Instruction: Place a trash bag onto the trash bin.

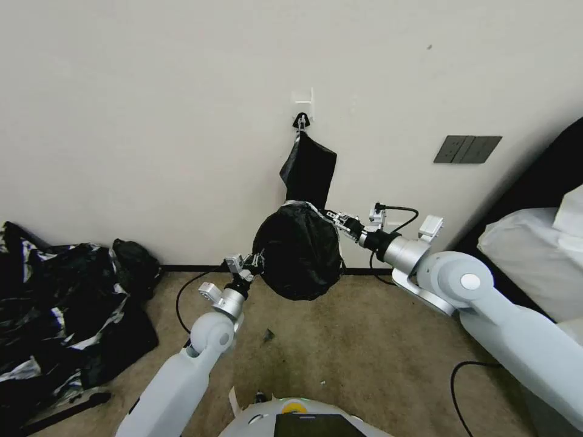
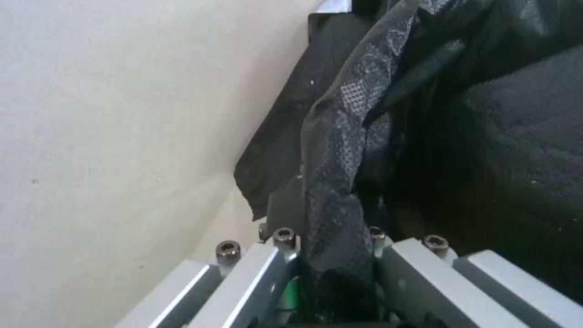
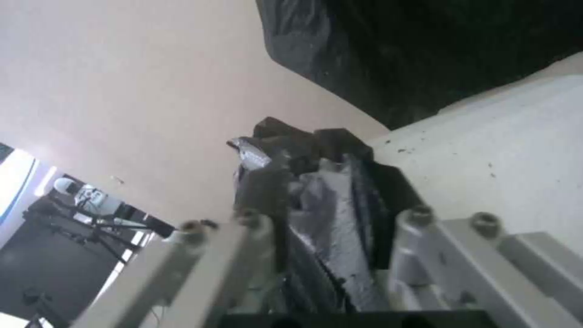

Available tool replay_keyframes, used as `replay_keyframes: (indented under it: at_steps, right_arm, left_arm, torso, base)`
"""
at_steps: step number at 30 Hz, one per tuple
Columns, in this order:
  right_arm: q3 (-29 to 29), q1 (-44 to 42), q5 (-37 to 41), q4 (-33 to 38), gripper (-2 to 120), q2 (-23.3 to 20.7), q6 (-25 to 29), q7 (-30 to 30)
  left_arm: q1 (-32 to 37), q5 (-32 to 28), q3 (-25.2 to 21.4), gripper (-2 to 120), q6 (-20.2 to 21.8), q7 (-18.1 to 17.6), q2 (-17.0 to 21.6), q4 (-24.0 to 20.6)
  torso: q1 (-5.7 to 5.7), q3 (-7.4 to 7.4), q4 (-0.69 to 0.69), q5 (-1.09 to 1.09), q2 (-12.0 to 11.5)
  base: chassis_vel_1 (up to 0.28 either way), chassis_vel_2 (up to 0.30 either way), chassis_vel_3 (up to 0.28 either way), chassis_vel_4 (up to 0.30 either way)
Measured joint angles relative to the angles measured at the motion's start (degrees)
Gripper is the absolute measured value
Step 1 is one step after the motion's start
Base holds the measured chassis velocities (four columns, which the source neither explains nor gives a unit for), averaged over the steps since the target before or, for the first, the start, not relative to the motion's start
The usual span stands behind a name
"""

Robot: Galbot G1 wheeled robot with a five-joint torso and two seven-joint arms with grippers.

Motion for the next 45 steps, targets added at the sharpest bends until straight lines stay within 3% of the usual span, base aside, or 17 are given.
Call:
replay_keyframes:
  at_steps: [3,6,21,32,37,41,45]
  right_arm:
    - [0.0,0.0,0.0,-0.1,6,0.0,0.1,0.0]
    - [0.0,0.0,0.0,-0.1,0,0.1,0.2,0.0]
    - [-0.5,0.1,-1.7,-3.3,0,0.8,0.9,0.3]
    - [-1.8,-0.3,-10.8,-10.9,0,1.0,-1.5,-7.0]
    - [-2.1,-0.8,-13.6,-10.5,0,1.7,-1.8,-6.9]
    - [-1.2,-2.6,-15.2,-9.1,15,1.3,-2.0,-5.5]
    - [0.5,-4.5,-16.0,-8.0,32,0.8,-1.8,-3.6]
  left_arm:
    - [0.0,0.0,0.1,2,0.0,0.3,0.0,0.1]
    - [0.0,0.0,0.1,2,0.0,0.5,-0.1,0.3]
    - [0.4,-0.4,0.4,2,0.2,1.1,-0.4,-0.1]
    - [0.7,-5.2,0.1,2,1.7,1.1,-0.3,-2.0]
    - [0.7,-5.7,0.1,2,2.3,1.0,-0.3,-2.1]
    - [0.3,-6.9,0.1,2,2.8,-0.6,-0.4,-2.1]
    - [-0.7,-9.1,-0.4,2,4.2,-4.6,-0.5,-1.5]
  torso:
    - [0.00,0.00,0.00,0.00,0.0]
    - [0.00,0.00,0.00,0.00,0.0]
    - [0.00,0.00,0.00,0.00,0.0]
    - [0.00,0.00,0.00,0.00,0.0]
    - [0.00,0.00,0.01,0.00,0.0]
    - [0.00,0.00,0.00,0.00,0.0]
    - [0.00,0.00,0.00,0.00,0.0]
  base:
    - [0.000,0.000,0.000,0.000]
    - [0.000,0.000,0.000,0.000]
    - [0.000,0.000,0.000,0.000]
    - [0.000,0.000,0.000,0.000]
    - [0.000,0.000,0.000,0.000]
    - [0.000,0.000,0.000,0.000]
    - [0.000,0.000,0.000,0.000]
